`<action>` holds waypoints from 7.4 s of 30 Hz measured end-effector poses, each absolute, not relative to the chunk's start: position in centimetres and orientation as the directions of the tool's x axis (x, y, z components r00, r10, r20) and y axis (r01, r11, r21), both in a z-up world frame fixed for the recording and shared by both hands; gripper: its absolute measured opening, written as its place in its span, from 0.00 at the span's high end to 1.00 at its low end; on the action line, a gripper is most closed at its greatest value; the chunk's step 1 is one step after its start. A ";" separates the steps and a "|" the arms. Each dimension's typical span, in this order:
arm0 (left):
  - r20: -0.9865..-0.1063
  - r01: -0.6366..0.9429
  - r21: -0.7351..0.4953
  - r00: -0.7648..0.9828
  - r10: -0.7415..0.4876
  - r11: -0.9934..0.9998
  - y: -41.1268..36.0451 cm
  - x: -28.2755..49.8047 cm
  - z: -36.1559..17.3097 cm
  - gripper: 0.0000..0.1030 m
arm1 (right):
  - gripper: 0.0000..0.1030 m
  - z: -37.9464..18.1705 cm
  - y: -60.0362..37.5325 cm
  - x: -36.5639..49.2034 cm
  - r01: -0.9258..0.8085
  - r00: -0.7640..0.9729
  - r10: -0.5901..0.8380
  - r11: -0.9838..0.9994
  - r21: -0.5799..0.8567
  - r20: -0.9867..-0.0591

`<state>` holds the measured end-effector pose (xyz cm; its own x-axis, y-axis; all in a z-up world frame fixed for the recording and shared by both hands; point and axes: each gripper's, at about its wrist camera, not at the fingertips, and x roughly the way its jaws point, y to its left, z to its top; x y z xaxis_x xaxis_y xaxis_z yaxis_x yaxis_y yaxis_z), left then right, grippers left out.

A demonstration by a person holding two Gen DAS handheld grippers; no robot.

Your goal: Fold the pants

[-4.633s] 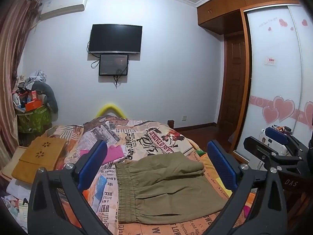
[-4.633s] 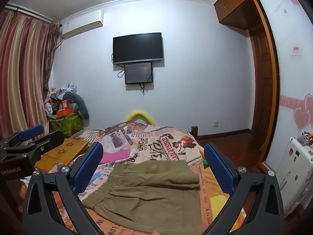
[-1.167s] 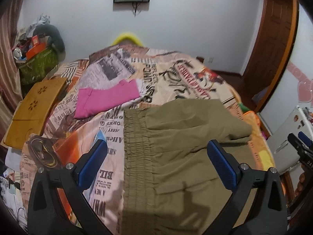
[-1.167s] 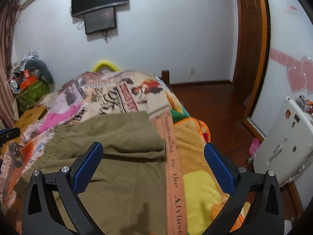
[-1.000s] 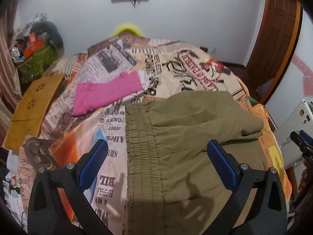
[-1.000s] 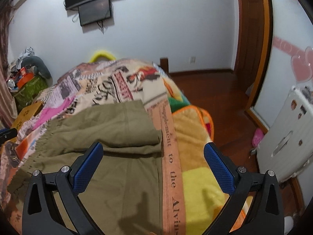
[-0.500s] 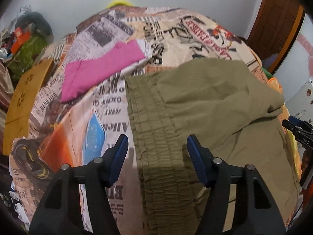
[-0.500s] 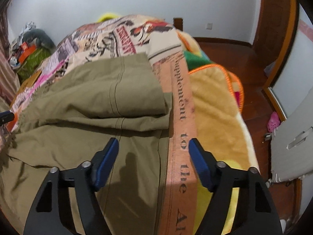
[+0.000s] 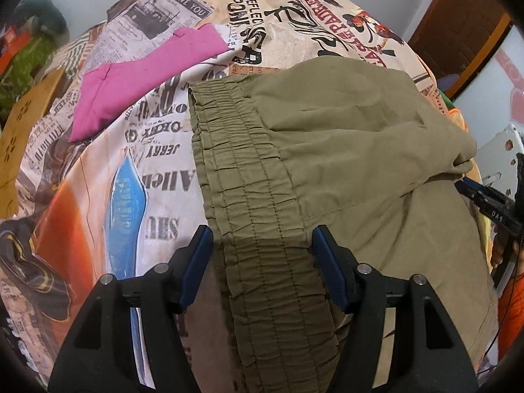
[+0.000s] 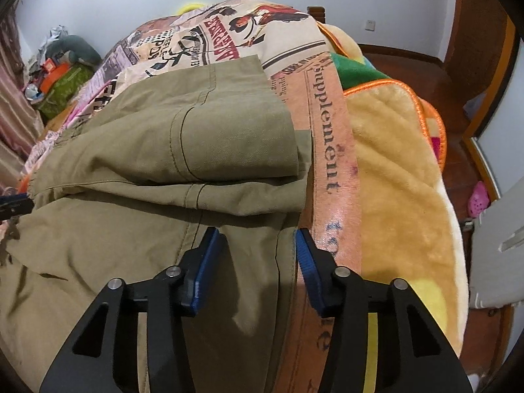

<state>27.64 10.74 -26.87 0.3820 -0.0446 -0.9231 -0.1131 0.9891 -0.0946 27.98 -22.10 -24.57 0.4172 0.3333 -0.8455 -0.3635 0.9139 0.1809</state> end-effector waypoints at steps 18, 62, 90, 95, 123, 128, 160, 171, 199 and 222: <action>-0.917 -0.066 -0.015 0.398 0.013 0.998 10.7 27.3 -27.1 0.38 | 0.91 -24.8 -21.8 26.5 -0.384 0.429 0.250 0.920 0.076 -0.868; -0.911 -0.136 -0.018 0.410 0.040 0.991 13.4 32.1 -27.6 0.28 | 0.90 -22.5 -19.7 32.5 -0.403 0.420 0.413 0.883 0.242 -0.808; -0.896 -0.143 0.086 0.422 0.140 0.986 13.0 31.8 -28.8 0.13 | 0.95 -23.2 -17.3 34.7 -0.418 0.453 0.221 0.908 0.012 -0.864; -0.895 -0.150 0.086 0.422 0.143 0.985 12.9 31.8 -28.9 0.13 | 0.95 -24.4 -16.6 35.2 -0.412 0.454 0.187 0.911 -0.018 -0.871; -0.903 -0.168 -0.043 0.428 0.033 0.985 16.7 37.4 -26.7 0.15 | 0.32 -18.4 -14.6 41.2 -0.423 0.533 0.242 0.906 -0.008 -0.811; -0.913 -0.151 -0.019 0.406 0.044 0.988 16.3 39.4 -28.3 0.15 | 0.32 -20.2 -13.2 43.1 -0.447 0.506 0.220 0.894 -0.035 -0.834; -0.839 -0.153 0.008 0.537 0.090 0.988 16.5 40.0 -23.2 0.50 | 0.98 -17.0 -10.7 45.0 -0.448 0.613 0.264 0.892 -0.053 -0.745; -0.763 -0.160 0.053 0.630 0.143 0.986 15.7 37.6 -17.8 0.50 | 0.98 -9.5 -11.5 41.9 -0.436 0.719 0.337 0.900 -0.017 -0.608; -0.740 -0.086 0.099 0.659 0.131 0.991 11.0 26.3 -13.8 0.50 | 0.98 -5.8 -16.8 27.5 -0.435 0.746 0.380 0.900 0.032 -0.547; -0.772 -0.009 0.177 0.619 0.144 0.984 7.2 17.6 -16.9 0.50 | 0.98 -10.4 -20.9 18.3 -0.393 0.700 0.348 0.917 0.071 -0.624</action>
<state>17.64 7.22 -16.87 0.6190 0.1444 -0.7720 -0.0092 0.9842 0.1767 18.32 -20.87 -10.36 0.6997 0.3483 -0.6238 -0.3929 0.9168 0.0712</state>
